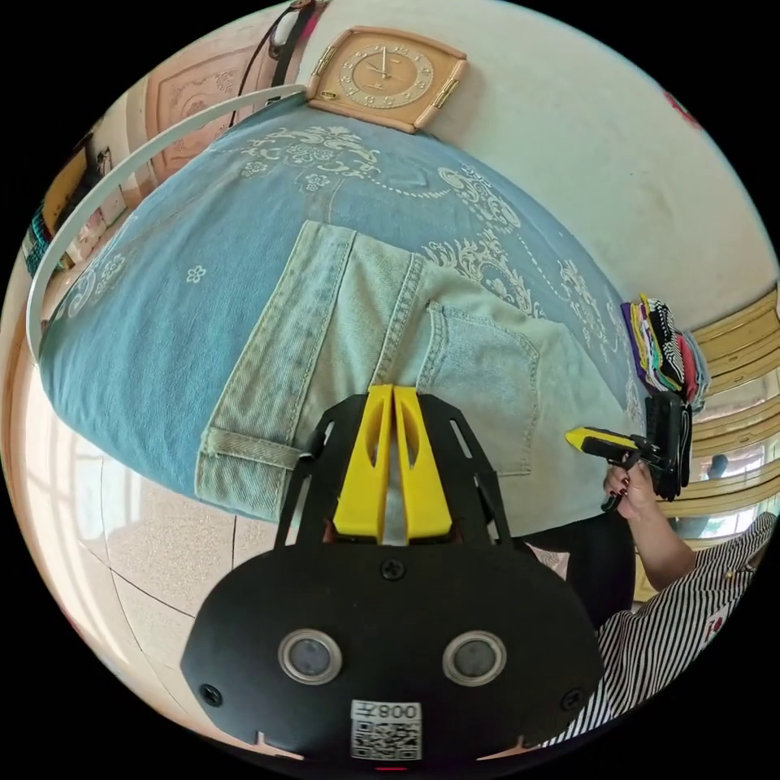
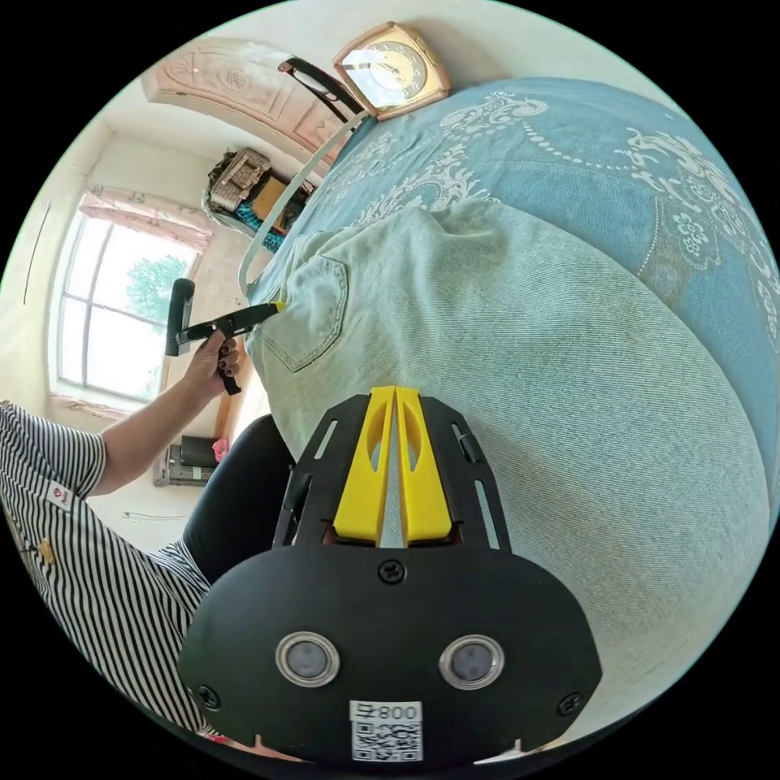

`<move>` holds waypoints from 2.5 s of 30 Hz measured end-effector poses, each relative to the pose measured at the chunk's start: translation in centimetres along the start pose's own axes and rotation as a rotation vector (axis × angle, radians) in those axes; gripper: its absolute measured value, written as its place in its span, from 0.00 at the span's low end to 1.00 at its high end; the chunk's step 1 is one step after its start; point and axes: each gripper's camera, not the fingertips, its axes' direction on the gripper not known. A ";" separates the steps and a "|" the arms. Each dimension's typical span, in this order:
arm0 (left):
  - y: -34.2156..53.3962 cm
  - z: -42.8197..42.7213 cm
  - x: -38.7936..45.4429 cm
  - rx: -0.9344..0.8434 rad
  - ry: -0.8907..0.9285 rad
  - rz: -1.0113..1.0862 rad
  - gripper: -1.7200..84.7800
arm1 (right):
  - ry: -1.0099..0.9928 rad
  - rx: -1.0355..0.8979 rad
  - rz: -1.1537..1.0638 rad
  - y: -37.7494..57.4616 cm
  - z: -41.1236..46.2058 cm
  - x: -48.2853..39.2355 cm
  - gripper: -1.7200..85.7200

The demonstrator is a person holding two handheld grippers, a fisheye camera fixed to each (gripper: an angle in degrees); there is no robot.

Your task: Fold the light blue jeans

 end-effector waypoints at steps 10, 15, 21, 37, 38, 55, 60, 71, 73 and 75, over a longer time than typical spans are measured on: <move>-10.1 1.5 7.8 -0.054 0.193 0.645 0.10 | 0.096 0.141 -0.086 -9.9 -2.9 4.7 0.10; -14.6 5.3 9.9 -0.244 0.225 0.829 0.12 | 0.200 0.027 -0.175 -14.3 0.4 6.0 0.10; -15.8 6.1 9.3 -0.337 0.230 0.863 0.10 | 0.130 -0.014 -0.188 -15.5 3.2 8.3 0.09; -17.4 2.2 11.9 -0.296 0.241 0.937 0.13 | -0.061 0.303 -0.360 -9.9 2.4 9.4 0.03; -17.8 2.8 12.7 -0.336 0.219 0.964 0.12 | -0.076 0.314 -0.362 -9.8 2.4 9.8 0.03; -23.2 6.2 15.0 -0.449 0.253 0.813 0.05 | 0.160 0.291 -0.190 -12.6 4.1 11.8 0.02; -22.9 6.7 14.9 -0.438 0.268 0.714 0.05 | 0.252 0.139 -0.116 -15.0 6.4 12.2 0.02; -17.5 2.4 19.4 -0.085 0.002 0.737 0.03 | 0.280 0.153 -0.070 -15.3 6.2 11.6 0.02; -16.8 2.1 20.2 -0.078 0.148 0.749 0.03 | 0.254 0.161 -0.057 -15.4 6.1 11.5 0.02; -15.9 3.0 21.3 -0.118 0.154 0.763 0.02 | 0.263 0.154 -0.074 -15.3 5.8 10.8 0.02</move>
